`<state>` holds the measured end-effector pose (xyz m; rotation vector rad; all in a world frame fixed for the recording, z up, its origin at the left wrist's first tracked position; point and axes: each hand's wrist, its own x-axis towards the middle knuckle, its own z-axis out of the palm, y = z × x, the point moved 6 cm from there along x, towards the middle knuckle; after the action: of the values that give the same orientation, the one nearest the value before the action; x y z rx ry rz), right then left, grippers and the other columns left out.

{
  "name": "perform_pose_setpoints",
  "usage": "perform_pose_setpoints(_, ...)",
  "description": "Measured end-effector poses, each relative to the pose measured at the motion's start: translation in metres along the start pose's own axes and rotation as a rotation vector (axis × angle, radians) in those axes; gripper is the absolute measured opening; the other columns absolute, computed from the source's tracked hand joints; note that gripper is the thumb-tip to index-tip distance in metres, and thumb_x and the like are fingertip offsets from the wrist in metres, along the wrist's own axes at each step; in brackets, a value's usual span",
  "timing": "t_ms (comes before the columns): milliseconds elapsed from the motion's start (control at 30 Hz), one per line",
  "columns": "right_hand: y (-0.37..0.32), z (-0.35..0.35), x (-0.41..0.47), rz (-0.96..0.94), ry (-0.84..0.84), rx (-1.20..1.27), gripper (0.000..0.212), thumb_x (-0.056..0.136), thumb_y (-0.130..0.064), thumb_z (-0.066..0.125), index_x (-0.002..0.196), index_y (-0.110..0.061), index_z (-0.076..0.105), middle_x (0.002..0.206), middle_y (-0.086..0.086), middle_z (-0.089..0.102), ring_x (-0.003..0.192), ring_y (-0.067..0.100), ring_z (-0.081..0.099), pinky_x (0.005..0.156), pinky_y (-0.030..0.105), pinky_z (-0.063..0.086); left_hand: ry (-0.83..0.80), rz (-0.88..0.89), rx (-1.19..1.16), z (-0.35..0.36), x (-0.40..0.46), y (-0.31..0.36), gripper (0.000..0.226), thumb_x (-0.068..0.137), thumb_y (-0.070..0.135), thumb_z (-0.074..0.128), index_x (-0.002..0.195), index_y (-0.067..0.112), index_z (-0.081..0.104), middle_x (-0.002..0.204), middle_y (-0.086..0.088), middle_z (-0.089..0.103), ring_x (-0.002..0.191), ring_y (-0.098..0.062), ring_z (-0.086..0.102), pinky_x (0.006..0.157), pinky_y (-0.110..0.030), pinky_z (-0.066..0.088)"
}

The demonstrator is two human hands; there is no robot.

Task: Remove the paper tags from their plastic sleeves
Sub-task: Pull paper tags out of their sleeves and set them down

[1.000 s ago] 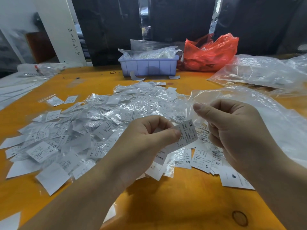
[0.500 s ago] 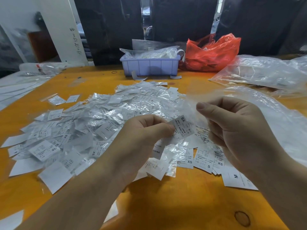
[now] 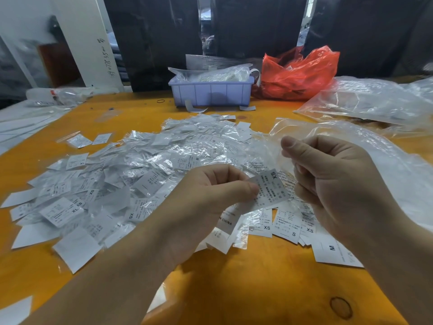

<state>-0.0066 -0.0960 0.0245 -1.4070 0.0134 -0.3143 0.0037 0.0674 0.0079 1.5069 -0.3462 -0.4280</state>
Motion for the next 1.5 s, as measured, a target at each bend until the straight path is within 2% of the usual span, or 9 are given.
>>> perform_pose_setpoints(100, 0.002, 0.000, 0.001, 0.020, 0.004, 0.008, 0.040, 0.075, -0.028, 0.073, 0.083, 0.007, 0.058, 0.047, 0.003, 0.030, 0.038, 0.012, 0.019, 0.035, 0.020, 0.025, 0.006, -0.005, 0.018, 0.000, 0.000, -0.001, 0.012, 0.070, 0.022, 0.069, 0.060, 0.020, 0.064, 0.069, 0.002, 0.069, 0.053, -0.001, 0.058, 0.048, -0.011, 0.041)
perform_pose_setpoints(267, 0.003, 0.003, -0.001, 0.051, -0.053, 0.032, 0.022, 0.074, -0.027, 0.072, 0.072, -0.007, 0.064, 0.052, 0.005, 0.031, 0.039, 0.012, 0.020, 0.034, 0.019, 0.026, 0.043, -0.049, -0.015, -0.002, -0.001, -0.001, 0.017, 0.061, 0.019, 0.082, 0.063, 0.018, 0.065, 0.075, -0.001, 0.071, 0.052, -0.002, 0.058, 0.048, -0.014, 0.043)
perform_pose_setpoints(367, 0.003, 0.006, -0.001, 0.069, -0.084, 0.037, 0.021, 0.074, -0.026, 0.072, 0.073, -0.007, 0.065, 0.053, 0.005, 0.031, 0.039, 0.011, 0.019, 0.034, 0.017, 0.026, 0.059, -0.069, -0.038, -0.003, -0.001, -0.001, 0.013, 0.061, 0.027, 0.072, 0.065, 0.017, 0.065, 0.074, 0.000, 0.071, 0.051, -0.004, 0.057, 0.050, -0.017, 0.043)
perform_pose_setpoints(700, 0.006, 0.007, 0.000, 0.117, -0.127, 0.011, 0.020, 0.072, -0.022, 0.072, 0.077, -0.004, 0.066, 0.049, 0.003, 0.032, 0.039, 0.011, 0.019, 0.033, 0.016, 0.024, 0.135, -0.002, -0.081, -0.010, 0.000, 0.000, 0.004, 0.071, 0.026, 0.070, 0.068, 0.024, 0.069, 0.073, 0.004, 0.068, 0.054, -0.004, 0.055, 0.049, -0.018, 0.044)
perform_pose_setpoints(833, 0.008, 0.013, -0.002, 0.129, -0.187, 0.002, 0.009, 0.070, -0.021, 0.072, 0.066, -0.012, 0.071, 0.045, -0.002, 0.034, 0.036, 0.009, 0.021, 0.034, 0.017, 0.025, 0.185, 0.031, -0.085, -0.013, -0.001, 0.001, 0.006, 0.068, 0.030, 0.070, 0.070, 0.024, 0.069, 0.073, 0.005, 0.068, 0.054, -0.003, 0.055, 0.047, -0.018, 0.043)
perform_pose_setpoints(1100, 0.011, 0.021, -0.006, 0.124, -0.277, -0.093, 0.018, 0.066, -0.027, 0.073, 0.070, -0.010, 0.074, 0.049, 0.003, 0.039, 0.038, 0.008, 0.025, 0.036, 0.019, 0.026, 0.160, 0.071, -0.061, -0.010, -0.001, 0.002, 0.006, 0.070, 0.029, 0.070, 0.068, 0.024, 0.070, 0.073, 0.003, 0.066, 0.061, -0.003, 0.057, 0.046, -0.016, 0.043)
perform_pose_setpoints(1200, 0.011, 0.020, -0.005, 0.126, -0.273, -0.087, 0.017, 0.067, -0.027, 0.072, 0.071, -0.010, 0.074, 0.051, 0.004, 0.038, 0.039, 0.009, 0.024, 0.036, 0.019, 0.027, 0.146, 0.066, -0.012, -0.010, -0.001, 0.001, 0.009, 0.074, 0.031, 0.078, 0.070, 0.027, 0.071, 0.074, 0.006, 0.066, 0.060, -0.005, 0.055, 0.048, -0.017, 0.042)
perform_pose_setpoints(1400, 0.007, 0.013, -0.002, 0.128, -0.215, -0.005, 0.013, 0.070, -0.023, 0.071, 0.070, -0.011, 0.074, 0.048, 0.003, 0.030, 0.039, 0.010, 0.018, 0.034, 0.018, 0.024, 0.140, 0.049, 0.033, -0.011, 0.000, 0.001, 0.006, 0.071, 0.027, 0.066, 0.071, 0.028, 0.071, 0.073, 0.005, 0.070, 0.061, -0.003, 0.058, 0.062, -0.027, 0.040)
perform_pose_setpoints(1500, 0.009, 0.017, -0.004, 0.128, -0.244, -0.005, 0.021, 0.068, -0.025, 0.072, 0.079, -0.007, 0.075, 0.051, 0.003, 0.029, 0.039, 0.009, 0.020, 0.035, 0.017, 0.025, 0.150, 0.072, 0.040, -0.011, 0.000, 0.002, 0.015, 0.081, 0.020, 0.072, 0.069, 0.027, 0.072, 0.072, 0.004, 0.070, 0.063, -0.001, 0.059, 0.067, -0.029, 0.038)
